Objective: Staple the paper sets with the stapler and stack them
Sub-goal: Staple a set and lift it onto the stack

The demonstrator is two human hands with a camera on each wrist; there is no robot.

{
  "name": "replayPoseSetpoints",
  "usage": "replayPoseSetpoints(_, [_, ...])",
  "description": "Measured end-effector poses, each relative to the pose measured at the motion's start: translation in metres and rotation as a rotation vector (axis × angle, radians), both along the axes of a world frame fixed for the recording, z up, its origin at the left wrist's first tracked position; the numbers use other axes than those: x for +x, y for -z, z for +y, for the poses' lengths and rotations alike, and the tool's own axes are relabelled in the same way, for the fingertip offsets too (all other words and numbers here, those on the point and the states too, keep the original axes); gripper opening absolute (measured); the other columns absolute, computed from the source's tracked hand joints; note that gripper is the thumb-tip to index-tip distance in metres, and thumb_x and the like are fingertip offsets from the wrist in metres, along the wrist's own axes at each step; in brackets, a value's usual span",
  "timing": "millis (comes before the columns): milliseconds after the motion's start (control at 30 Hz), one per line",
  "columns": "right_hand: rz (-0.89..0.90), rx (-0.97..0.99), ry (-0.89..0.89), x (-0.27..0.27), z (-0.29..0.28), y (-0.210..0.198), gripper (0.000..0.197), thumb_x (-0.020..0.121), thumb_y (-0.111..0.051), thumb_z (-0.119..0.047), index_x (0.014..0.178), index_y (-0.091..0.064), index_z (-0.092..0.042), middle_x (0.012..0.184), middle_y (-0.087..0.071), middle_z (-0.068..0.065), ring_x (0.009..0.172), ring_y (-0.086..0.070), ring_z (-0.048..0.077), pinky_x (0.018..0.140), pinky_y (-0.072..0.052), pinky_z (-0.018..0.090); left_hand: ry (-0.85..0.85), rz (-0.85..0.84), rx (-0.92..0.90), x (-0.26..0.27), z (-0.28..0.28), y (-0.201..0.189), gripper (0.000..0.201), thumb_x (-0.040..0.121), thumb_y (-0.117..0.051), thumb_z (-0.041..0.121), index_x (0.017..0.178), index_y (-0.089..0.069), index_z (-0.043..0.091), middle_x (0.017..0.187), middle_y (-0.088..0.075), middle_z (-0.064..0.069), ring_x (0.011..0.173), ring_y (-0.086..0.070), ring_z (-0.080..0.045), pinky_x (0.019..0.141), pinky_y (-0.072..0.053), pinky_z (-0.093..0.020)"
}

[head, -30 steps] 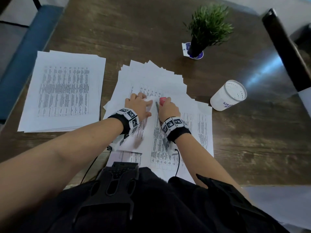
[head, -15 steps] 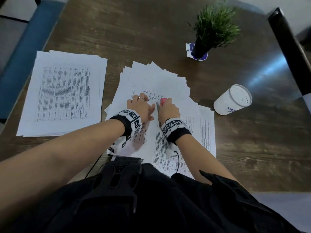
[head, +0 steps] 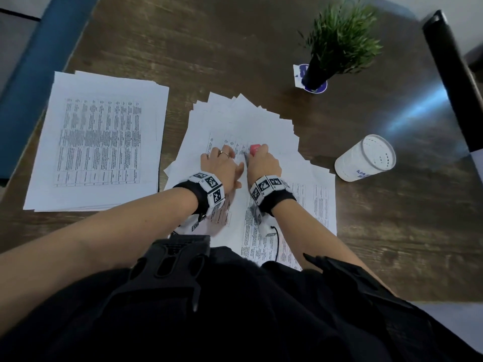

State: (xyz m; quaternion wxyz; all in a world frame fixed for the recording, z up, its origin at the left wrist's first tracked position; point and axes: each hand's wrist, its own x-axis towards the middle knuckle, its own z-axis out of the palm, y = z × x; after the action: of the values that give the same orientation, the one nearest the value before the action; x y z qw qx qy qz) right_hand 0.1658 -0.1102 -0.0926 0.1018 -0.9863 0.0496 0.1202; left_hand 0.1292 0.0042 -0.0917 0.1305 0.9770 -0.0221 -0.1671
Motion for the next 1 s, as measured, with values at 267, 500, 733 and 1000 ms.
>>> replayPoseSetpoints(267, [0.017, 0.036, -0.023, 0.001, -0.005, -0.004, 0.038, 0.101, -0.041, -0.04, 0.119, -0.041, -0.007, 0.115, -0.062, 0.016, 0.104, -0.06, 0.038, 0.074, -0.039, 0.037, 0.019, -0.008, -0.04, -0.003, 0.004, -0.002, 0.033, 0.083, -0.065, 0.052, 0.115, -0.059, 0.049, 0.143, -0.033, 0.004, 0.126, -0.031, -0.027, 0.097, -0.033, -0.043])
replayPoseSetpoints(500, [0.058, 0.001, -0.025, -0.024, -0.029, -0.005, 0.043, 0.1, -0.042, -0.045, 0.121, -0.042, -0.008, 0.114, -0.061, 0.016, 0.103, -0.06, 0.037, 0.075, -0.042, 0.038, 0.029, 0.007, -0.067, -0.003, 0.006, -0.001, 0.039, 0.083, -0.065, 0.05, 0.121, -0.059, 0.044, 0.141, -0.033, 0.004, 0.127, -0.031, -0.027, 0.097, -0.032, -0.041])
replayPoseSetpoints(733, [0.04, -0.299, -0.13, -0.021, -0.047, -0.02, 0.054, 0.092, -0.043, -0.06, 0.126, -0.053, -0.02, 0.137, -0.041, 0.016, 0.13, -0.033, 0.035, 0.103, -0.029, 0.054, -0.102, -0.023, -0.25, -0.002, 0.009, 0.001, 0.059, 0.083, -0.075, 0.032, 0.135, -0.055, 0.012, 0.141, -0.042, -0.005, 0.13, -0.037, -0.026, 0.105, -0.038, -0.038])
replayPoseSetpoints(1000, [-0.119, -0.07, -0.448, -0.001, -0.009, -0.015, 0.012, 0.094, -0.056, -0.016, 0.097, -0.067, -0.014, 0.106, -0.059, 0.005, 0.104, -0.054, 0.027, 0.087, -0.038, 0.037, -0.4, 0.022, -0.453, 0.007, 0.013, -0.009, 0.039, 0.08, -0.077, 0.017, 0.115, -0.069, 0.004, 0.112, -0.068, -0.013, 0.106, -0.063, -0.028, 0.092, -0.052, -0.035])
